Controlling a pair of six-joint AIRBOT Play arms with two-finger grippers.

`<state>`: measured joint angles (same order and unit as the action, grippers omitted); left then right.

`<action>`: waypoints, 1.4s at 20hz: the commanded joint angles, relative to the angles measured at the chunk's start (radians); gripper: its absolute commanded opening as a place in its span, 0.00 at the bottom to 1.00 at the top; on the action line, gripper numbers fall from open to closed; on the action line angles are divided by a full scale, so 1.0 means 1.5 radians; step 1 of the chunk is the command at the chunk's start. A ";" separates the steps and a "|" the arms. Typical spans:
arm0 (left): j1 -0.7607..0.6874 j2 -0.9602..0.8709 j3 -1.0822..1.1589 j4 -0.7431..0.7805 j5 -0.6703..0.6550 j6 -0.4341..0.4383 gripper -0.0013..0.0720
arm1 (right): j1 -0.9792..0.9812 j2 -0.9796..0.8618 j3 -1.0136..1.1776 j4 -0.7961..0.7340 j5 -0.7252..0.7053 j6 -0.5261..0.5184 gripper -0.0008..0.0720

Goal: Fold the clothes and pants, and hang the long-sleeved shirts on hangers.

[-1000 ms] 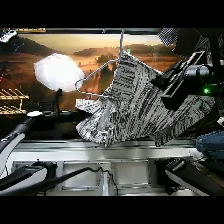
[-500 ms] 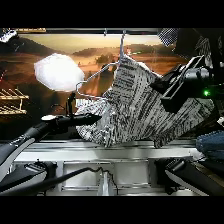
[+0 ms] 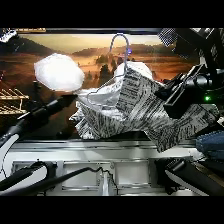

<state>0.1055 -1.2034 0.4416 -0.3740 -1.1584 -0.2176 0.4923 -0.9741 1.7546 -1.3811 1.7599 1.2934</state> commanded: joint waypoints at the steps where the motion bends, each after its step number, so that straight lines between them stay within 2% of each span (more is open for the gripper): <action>1: 0.064 0.060 0.001 -0.031 -0.092 -0.014 0.04 | 0.001 -0.010 0.000 -0.043 0.006 0.001 0.04; 4: 0.079 0.152 0.001 -0.032 -0.089 -0.017 0.04 | 0.001 -0.017 -0.005 -0.105 0.004 0.010 0.04; 6: 0.091 0.210 0.001 -0.040 -0.100 -0.043 0.04 | 0.001 -0.017 -0.026 -0.148 0.004 0.021 0.04; 7: 0.092 0.215 0.001 -0.043 -0.104 -0.047 0.04 | 0.001 -0.017 -0.028 -0.149 0.004 0.021 0.04; 8: 0.094 0.228 0.001 -0.085 -0.161 -0.050 0.04 | 0.001 -0.017 -0.057 -0.162 0.000 0.020 0.04; 11: 0.094 0.235 0.001 -0.101 -0.185 -0.063 0.04 | 0.001 -0.017 -0.081 -0.201 -0.028 0.021 0.04; 13: 0.085 0.240 0.001 -0.063 -0.206 -0.065 0.04 | 0.001 -0.011 -0.080 -0.235 -0.099 0.047 0.04; 16: 0.031 0.246 0.001 0.055 -0.214 -0.065 0.05 | 0.000 0.002 -0.080 -0.285 -0.217 0.115 0.04; 17: -0.001 0.246 0.001 0.095 -0.214 -0.064 0.10 | 0.000 0.003 -0.080 -0.307 -0.245 0.133 0.04; 18: -0.037 0.246 0.001 0.126 -0.213 -0.064 0.43 | 0.000 0.003 -0.080 -0.339 -0.264 0.152 0.04; 19: -0.071 0.246 0.001 0.143 -0.213 -0.064 0.70 | -0.001 0.002 -0.080 -0.382 -0.280 0.172 0.04; 20: -0.108 0.246 0.001 0.154 -0.212 -0.064 0.73 | -0.009 0.003 -0.080 -0.421 -0.291 0.191 0.04; 23: -0.203 0.246 0.001 0.156 -0.138 -0.059 0.67 | -0.082 0.005 -0.080 -0.493 -0.292 0.218 0.04; 26: -0.277 0.246 0.001 0.172 -0.024 -0.060 0.65 | -0.205 0.005 -0.067 -0.515 -0.297 0.273 0.04; 28: -0.310 0.246 0.000 0.195 0.003 -0.060 0.65 | -0.301 0.005 -0.050 -0.521 -0.309 0.294 0.04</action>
<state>-0.2703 -0.8349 0.4416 -0.1314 -1.2655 -0.3080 0.2043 -0.9676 1.6558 -2.1105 1.3258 1.6630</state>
